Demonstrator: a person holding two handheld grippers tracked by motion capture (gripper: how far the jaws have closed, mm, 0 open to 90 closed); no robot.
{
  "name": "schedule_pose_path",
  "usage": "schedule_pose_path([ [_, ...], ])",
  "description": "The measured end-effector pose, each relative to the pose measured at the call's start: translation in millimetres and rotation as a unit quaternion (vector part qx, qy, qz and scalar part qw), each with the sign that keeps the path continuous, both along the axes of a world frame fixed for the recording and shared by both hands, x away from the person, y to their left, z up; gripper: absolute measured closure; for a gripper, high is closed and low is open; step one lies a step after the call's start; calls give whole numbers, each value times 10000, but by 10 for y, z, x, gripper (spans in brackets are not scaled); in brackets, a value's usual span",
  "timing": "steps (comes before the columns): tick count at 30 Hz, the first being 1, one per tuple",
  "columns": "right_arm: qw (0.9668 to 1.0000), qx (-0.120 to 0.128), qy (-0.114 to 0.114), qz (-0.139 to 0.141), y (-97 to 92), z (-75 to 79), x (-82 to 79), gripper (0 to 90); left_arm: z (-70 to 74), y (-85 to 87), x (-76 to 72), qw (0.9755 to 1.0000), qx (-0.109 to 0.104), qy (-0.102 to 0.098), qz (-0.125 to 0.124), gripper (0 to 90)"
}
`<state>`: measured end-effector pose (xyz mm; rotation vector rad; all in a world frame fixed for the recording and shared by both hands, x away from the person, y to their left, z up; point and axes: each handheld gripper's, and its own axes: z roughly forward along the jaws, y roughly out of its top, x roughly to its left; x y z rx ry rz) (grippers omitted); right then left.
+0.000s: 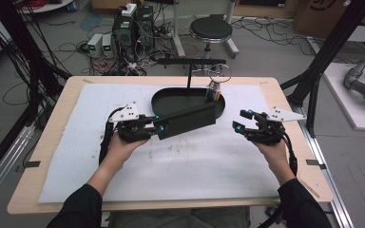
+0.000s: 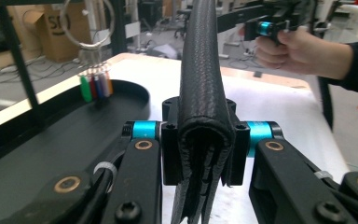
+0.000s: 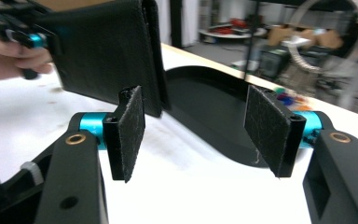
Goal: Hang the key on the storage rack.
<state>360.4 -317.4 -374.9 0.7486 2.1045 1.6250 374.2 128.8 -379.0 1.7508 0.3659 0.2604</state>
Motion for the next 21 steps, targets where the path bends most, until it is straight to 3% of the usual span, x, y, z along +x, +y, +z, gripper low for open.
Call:
schedule_pose_path([
  [6, 9990, -70, -3, -450, -114, -14, 23, 389, 49, -42, 161, 9995, 129, 6, 272, 738],
  [21, 9969, -83, -29, -788, -258, -32, 55, 384, 179, -184, 534, 9967, 443, -40, 677, 737],
])
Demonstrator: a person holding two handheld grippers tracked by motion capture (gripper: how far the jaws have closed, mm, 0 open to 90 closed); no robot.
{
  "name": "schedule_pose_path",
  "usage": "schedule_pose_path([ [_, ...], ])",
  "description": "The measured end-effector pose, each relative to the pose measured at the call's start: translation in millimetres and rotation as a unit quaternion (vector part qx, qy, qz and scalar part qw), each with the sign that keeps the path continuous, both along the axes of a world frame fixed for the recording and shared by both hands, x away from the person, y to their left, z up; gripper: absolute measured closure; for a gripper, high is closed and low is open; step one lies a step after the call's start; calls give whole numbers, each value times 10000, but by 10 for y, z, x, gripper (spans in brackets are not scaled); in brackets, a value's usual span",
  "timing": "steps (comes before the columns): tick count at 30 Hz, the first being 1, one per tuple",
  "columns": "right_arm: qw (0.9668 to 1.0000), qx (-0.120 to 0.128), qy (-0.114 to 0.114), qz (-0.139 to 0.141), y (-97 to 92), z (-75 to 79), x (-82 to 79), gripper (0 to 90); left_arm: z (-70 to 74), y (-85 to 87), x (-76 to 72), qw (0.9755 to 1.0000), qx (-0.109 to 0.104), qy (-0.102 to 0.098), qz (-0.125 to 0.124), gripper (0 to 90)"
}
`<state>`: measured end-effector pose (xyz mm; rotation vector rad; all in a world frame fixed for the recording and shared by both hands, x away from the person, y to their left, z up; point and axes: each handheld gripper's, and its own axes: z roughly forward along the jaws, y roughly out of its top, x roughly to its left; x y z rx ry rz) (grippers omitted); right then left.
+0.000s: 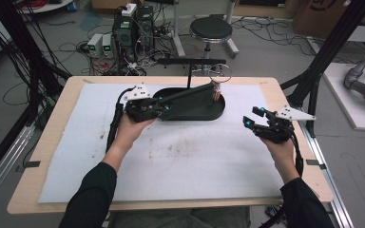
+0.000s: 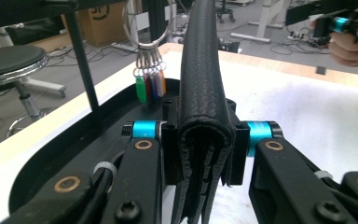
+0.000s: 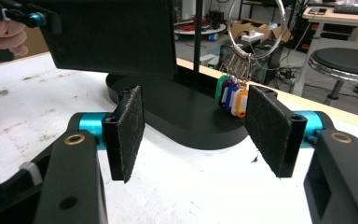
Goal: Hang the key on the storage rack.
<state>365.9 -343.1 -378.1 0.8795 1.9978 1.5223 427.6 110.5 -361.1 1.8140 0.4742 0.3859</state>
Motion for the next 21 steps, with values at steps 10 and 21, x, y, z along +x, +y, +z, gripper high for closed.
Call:
schedule_pose_path([
  [10, 10000, -17, 13, -40, -18, -10, 12, 384, -36, -104, 230, 9996, 162, -43, 205, 737],
  [21, 9999, 27, 64, -83, -47, -19, 17, 384, -229, -188, 467, 9990, 282, 24, 347, 737],
])
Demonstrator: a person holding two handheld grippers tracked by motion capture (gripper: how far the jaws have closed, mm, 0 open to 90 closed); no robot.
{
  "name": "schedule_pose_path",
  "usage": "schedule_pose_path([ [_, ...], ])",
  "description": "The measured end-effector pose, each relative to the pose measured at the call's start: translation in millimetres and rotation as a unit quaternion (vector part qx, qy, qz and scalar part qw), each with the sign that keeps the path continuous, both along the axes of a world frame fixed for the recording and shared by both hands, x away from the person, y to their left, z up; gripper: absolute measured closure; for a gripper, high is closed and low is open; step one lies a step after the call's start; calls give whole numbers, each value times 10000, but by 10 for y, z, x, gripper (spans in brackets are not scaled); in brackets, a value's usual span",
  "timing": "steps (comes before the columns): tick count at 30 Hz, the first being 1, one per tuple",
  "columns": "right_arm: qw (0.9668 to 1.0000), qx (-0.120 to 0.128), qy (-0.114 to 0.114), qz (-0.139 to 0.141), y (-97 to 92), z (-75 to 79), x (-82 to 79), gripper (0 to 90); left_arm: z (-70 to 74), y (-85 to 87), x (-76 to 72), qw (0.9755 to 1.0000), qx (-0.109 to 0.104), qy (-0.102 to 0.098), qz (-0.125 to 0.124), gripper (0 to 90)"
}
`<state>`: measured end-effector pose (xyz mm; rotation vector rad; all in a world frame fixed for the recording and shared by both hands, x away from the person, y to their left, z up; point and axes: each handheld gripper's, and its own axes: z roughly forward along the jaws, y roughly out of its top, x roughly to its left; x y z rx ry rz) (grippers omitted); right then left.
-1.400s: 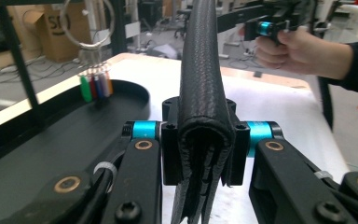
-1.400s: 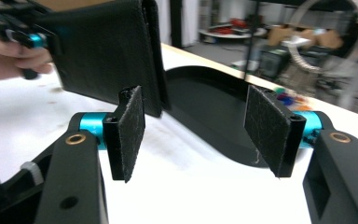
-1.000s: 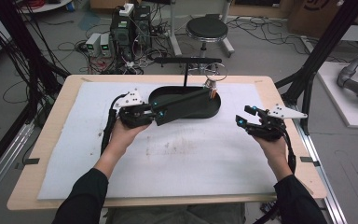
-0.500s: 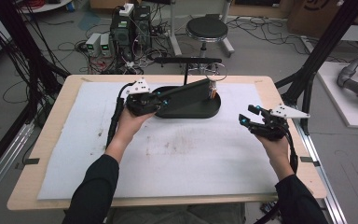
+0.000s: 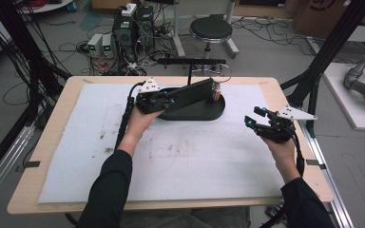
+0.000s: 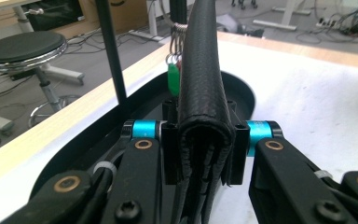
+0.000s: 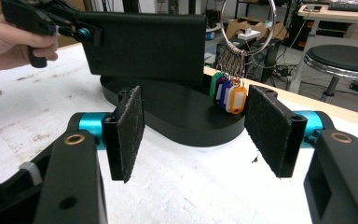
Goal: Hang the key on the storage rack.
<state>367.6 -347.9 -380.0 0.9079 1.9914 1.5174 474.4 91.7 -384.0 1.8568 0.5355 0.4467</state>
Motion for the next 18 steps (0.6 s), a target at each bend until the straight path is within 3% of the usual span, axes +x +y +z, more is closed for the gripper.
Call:
schedule_pose_path([
  [10, 10000, 0, -6, 20, -1, -7, 11, 384, -192, -42, 158, 9997, 144, -168, 132, 737],
  [18, 10000, 15, 16, 33, -8, -10, 11, 384, -364, -59, 248, 9995, 150, 120, 267, 736],
])
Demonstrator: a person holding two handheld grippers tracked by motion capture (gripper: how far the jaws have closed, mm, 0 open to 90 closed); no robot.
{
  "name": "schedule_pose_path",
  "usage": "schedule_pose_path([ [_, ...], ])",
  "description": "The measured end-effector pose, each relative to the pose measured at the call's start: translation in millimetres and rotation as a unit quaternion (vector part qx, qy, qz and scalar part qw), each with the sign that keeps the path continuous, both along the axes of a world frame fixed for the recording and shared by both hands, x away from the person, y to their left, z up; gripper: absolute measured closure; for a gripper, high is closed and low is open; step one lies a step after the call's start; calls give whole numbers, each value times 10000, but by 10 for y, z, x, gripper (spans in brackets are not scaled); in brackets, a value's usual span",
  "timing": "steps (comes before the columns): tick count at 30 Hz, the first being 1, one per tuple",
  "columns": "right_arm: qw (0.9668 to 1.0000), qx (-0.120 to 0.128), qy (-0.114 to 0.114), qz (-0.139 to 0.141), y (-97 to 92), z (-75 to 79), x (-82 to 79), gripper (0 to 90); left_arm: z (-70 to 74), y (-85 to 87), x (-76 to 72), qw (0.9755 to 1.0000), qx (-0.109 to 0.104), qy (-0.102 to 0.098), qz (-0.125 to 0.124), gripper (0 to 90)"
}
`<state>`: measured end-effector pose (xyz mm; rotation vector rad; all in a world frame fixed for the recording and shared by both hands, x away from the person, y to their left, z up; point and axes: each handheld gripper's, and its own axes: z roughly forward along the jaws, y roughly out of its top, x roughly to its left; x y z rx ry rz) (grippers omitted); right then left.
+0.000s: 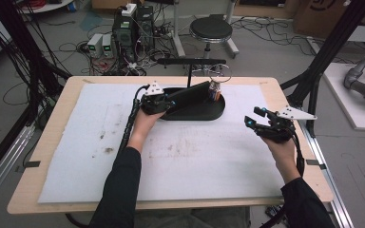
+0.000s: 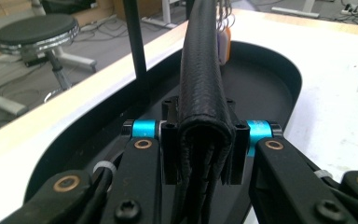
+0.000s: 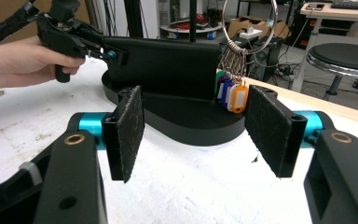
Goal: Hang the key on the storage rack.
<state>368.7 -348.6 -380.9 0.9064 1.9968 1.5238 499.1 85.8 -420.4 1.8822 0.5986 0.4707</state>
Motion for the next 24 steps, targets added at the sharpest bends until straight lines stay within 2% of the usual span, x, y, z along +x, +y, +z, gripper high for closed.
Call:
schedule_pose_path([
  [9, 10000, 0, 36, 18, 0, -8, 3, 383, -76, 18, 38, 9997, -139, 205, 79, 725],
  [12, 10000, -9, 47, 26, -2, -12, 7, 383, -92, 32, 44, 9994, -108, 300, 131, 699],
  [15, 10000, 4, 57, 31, -3, -15, 8, 382, -85, 37, 42, 9991, -162, 327, 215, 619],
  [18, 10000, -3, 59, 34, -6, -18, 13, 381, -63, 20, 27, 9990, -62, 324, 297, 489],
  [21, 10000, 12, 68, 26, -11, -19, 15, 381, -40, 25, 9, 9981, -76, 479, 378, 370],
  [24, 10000, 11, 44, 9, -19, -19, 19, 381, 10, 41, -31, 9980, -1, 563, 294, 336],
])
